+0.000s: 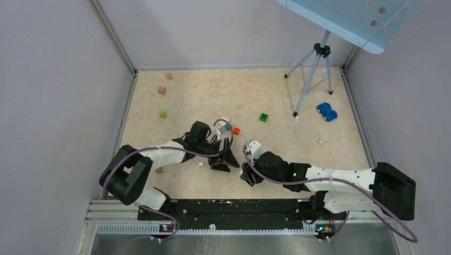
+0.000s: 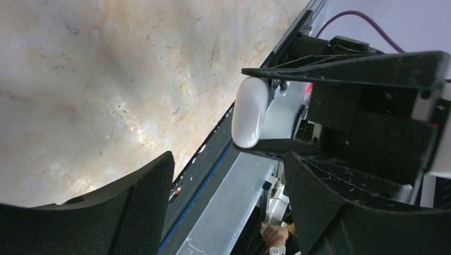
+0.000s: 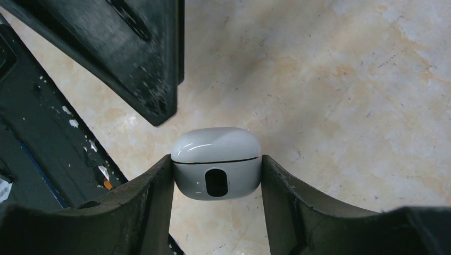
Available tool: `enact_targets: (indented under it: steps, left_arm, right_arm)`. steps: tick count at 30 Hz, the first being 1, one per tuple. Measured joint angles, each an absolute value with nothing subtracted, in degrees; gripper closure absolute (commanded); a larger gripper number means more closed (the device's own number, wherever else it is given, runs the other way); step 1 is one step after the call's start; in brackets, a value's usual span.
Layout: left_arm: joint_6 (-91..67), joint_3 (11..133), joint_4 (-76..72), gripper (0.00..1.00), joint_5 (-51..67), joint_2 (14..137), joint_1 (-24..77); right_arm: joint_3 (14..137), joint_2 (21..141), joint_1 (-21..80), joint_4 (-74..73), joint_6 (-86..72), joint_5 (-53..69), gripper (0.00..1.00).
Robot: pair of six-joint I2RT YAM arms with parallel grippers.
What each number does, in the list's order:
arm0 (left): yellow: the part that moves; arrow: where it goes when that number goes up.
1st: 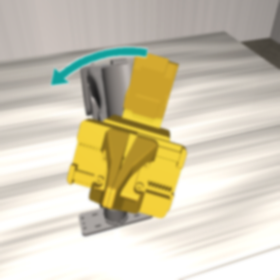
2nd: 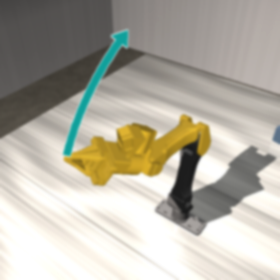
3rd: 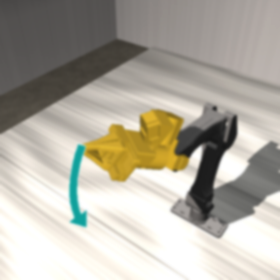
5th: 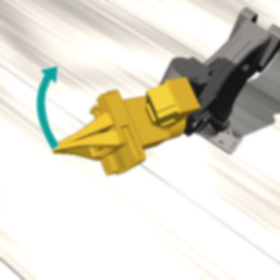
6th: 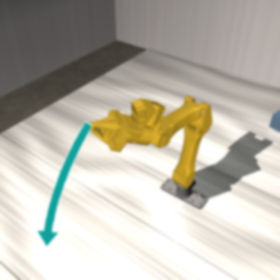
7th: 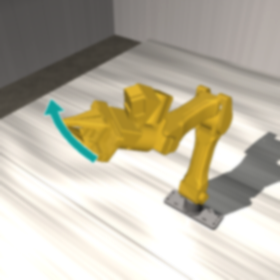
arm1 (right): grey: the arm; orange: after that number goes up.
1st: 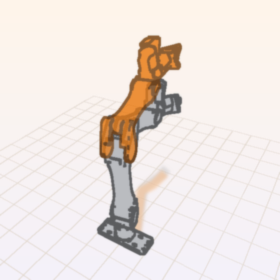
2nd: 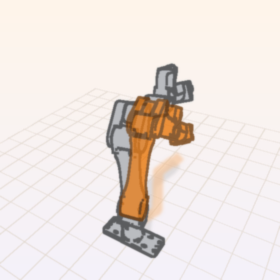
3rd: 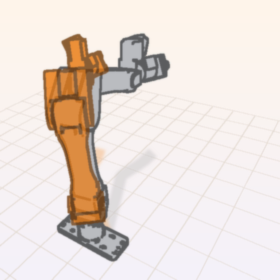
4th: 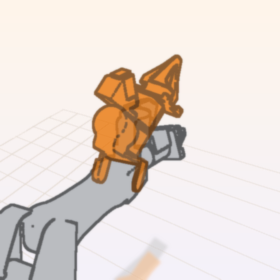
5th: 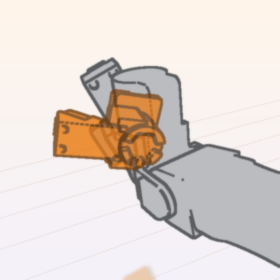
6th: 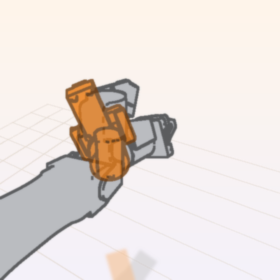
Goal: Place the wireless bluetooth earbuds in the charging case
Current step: Pick up the charging case from the center of the board, then pass from the right arm to the left
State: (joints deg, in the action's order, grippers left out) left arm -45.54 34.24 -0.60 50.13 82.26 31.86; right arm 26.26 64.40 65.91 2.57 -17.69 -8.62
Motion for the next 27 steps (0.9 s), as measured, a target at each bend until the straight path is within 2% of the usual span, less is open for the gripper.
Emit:
enact_targets:
  steps: [6, 16, 27]
  left_arm:
    - [-45.3, 38.1, -0.9, 0.3, 47.0, 88.8, 36.1]
    - [-44.7, 40.4, -2.2, 0.39, 45.5, 91.3, 38.9]
    - [-44.9, 41.2, -4.0, 0.61, 45.6, 92.7, 42.0]
  right_arm:
    - [26.3, 64.4, 65.9, 2.5, -17.0, -7.9, 0.61]
    - [26.4, 64.4, 66.0, 2.5, -16.6, -7.6, 0.61]
    - [26.7, 64.1, 66.0, -0.3, -16.6, -7.2, 0.6]
